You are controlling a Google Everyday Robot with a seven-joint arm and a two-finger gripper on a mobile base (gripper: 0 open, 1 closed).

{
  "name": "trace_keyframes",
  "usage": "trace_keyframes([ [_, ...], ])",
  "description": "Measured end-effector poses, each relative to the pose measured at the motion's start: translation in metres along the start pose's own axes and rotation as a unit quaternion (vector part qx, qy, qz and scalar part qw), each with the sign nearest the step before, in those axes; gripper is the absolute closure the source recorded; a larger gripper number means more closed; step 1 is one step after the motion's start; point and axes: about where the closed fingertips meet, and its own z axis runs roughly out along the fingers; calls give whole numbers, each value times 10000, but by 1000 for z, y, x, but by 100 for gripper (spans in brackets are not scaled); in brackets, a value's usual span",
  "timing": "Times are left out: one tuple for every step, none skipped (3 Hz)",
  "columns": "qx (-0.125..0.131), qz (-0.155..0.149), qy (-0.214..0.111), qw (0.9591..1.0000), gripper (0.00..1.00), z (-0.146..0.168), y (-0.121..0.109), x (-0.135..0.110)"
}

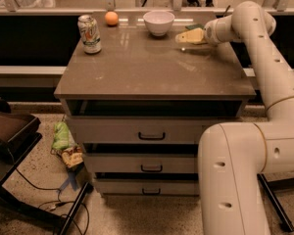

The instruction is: Move sponge near white bowl

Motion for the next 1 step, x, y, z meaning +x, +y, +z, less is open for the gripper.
trace_keyframes([
  [-1,0,1,10000,0,0,0,0],
])
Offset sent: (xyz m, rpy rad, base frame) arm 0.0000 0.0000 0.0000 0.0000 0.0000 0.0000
